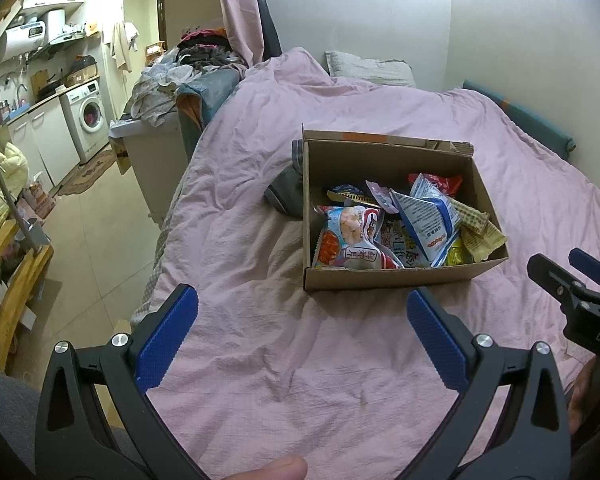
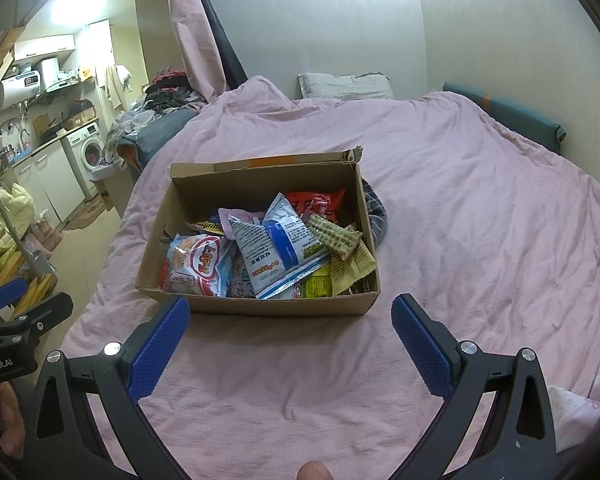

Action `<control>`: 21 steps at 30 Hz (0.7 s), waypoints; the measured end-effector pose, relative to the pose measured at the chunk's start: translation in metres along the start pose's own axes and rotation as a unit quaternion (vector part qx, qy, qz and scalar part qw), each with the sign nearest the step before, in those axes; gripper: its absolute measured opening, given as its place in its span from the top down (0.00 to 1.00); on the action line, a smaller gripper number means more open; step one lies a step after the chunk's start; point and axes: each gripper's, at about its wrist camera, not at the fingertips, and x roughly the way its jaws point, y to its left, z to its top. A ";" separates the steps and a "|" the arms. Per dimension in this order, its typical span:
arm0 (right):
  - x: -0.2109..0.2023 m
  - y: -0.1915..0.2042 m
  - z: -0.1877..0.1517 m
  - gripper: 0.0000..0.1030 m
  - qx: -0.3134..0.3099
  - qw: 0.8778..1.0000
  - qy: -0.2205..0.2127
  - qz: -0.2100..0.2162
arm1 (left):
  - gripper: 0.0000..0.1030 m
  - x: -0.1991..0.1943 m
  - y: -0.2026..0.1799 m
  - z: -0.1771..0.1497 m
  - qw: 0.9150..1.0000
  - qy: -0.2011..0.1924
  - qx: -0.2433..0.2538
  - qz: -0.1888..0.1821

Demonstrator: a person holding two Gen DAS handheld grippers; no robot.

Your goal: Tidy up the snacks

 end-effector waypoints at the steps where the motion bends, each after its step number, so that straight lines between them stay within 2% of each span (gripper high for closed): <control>1: 0.000 0.000 0.000 0.00 0.000 1.000 0.000 0.000 | 0.00 0.000 0.000 0.000 1.000 0.000 0.000 0.000; 21: -0.003 0.001 0.001 0.00 0.004 1.000 -0.004 0.006 | 0.00 0.010 0.005 -0.007 1.000 0.023 -0.019 -0.005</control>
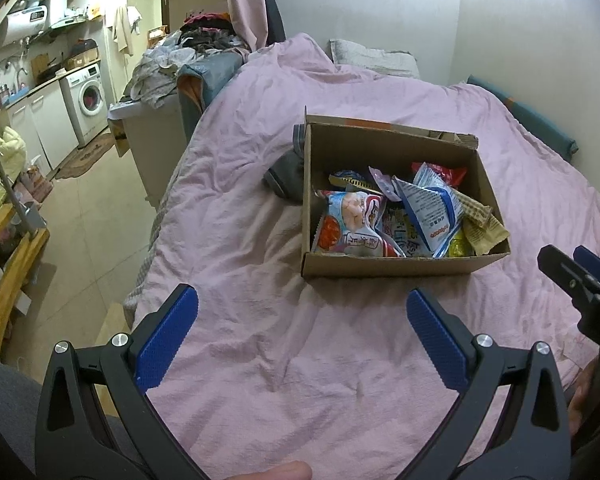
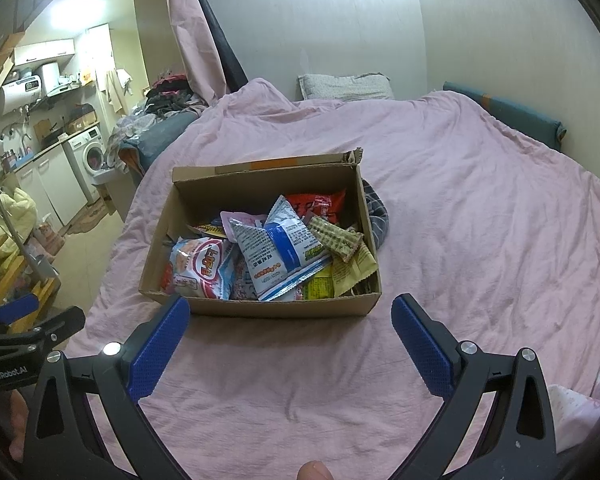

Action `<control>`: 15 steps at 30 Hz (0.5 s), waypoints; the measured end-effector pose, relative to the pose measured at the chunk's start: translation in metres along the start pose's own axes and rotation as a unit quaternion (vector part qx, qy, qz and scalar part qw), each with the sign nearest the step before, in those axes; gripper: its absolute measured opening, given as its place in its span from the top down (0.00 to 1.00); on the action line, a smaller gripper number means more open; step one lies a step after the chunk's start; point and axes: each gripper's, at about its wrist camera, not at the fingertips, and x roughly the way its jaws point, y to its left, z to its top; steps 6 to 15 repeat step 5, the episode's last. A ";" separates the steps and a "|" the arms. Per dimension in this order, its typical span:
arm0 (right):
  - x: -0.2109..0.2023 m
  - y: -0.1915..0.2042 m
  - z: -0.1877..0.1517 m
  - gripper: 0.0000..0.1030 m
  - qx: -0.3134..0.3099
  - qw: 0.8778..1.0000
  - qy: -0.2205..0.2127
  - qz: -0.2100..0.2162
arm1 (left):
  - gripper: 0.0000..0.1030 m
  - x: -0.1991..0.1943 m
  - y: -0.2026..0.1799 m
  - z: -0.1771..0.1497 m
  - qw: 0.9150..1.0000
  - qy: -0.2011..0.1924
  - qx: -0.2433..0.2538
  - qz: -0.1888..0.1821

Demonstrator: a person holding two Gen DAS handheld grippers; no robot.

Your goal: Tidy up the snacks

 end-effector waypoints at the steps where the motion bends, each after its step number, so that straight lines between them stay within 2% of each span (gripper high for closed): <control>1: 0.000 0.000 0.000 0.00 0.000 1.000 0.000 0.000 | 0.00 0.000 0.000 0.000 1.000 -0.001 -0.001 0.000; 15: -0.002 0.000 0.001 0.00 0.006 1.000 -0.002 0.004 | 0.00 0.001 0.001 0.000 1.000 0.001 -0.006 -0.003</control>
